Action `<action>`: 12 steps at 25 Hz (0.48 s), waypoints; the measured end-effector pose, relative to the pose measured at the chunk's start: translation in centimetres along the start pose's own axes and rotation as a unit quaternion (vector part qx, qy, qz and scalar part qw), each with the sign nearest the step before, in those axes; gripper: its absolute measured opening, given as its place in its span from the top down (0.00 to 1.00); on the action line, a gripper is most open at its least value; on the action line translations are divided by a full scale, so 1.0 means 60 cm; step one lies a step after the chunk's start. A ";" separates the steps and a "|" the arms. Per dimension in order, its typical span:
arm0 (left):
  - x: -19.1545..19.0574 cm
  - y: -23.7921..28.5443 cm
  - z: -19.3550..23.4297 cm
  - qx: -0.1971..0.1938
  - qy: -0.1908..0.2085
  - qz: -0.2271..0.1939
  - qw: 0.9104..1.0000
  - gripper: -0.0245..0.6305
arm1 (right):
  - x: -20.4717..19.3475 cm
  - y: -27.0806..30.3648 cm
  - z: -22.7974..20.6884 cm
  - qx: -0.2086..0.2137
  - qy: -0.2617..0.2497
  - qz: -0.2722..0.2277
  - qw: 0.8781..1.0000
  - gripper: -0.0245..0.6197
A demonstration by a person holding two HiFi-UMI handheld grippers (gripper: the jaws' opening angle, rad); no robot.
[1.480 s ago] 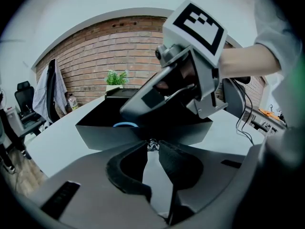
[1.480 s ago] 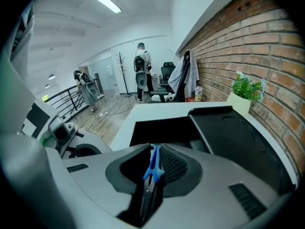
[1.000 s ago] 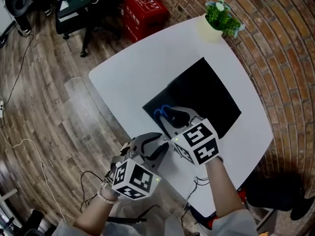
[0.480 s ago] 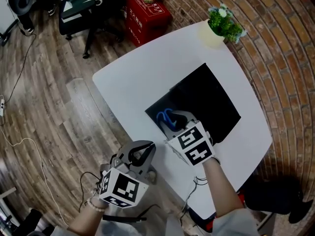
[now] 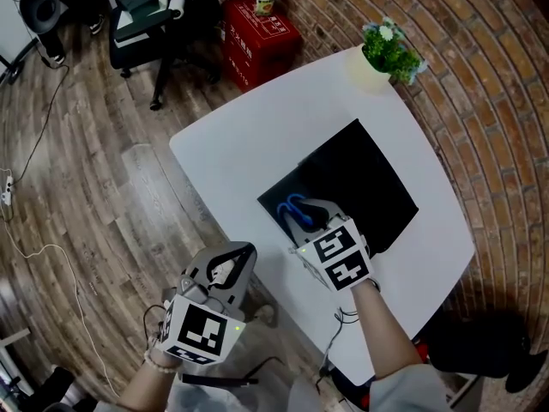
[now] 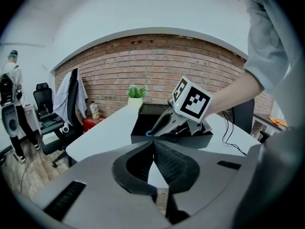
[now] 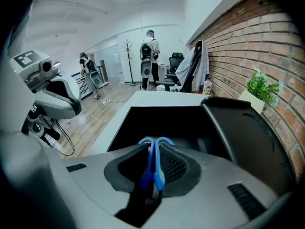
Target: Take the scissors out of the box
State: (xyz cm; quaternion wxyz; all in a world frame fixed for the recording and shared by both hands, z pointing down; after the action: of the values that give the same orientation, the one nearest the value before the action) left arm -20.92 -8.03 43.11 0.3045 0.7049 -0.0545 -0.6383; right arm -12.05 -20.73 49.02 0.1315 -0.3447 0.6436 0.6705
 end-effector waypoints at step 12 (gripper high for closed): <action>0.077 -0.038 -0.016 0.018 0.021 -0.039 0.999 0.93 | 0.027 -0.104 0.000 -0.046 0.012 -0.083 0.995 0.81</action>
State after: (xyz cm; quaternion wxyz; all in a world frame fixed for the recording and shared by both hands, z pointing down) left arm -19.90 -7.98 37.95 0.2678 0.7251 -0.0320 -0.6337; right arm -9.38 -20.29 43.17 0.1625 -0.4105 0.5829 0.6822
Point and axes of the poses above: the fingertips, and each gripper's own axes: y forward along the fingers, z to its left, x out of its top, the point moved 6 cm from there along -y, backward along the fingers, and after that the axes turned 4 degrees about x, right-handed, at the moved point
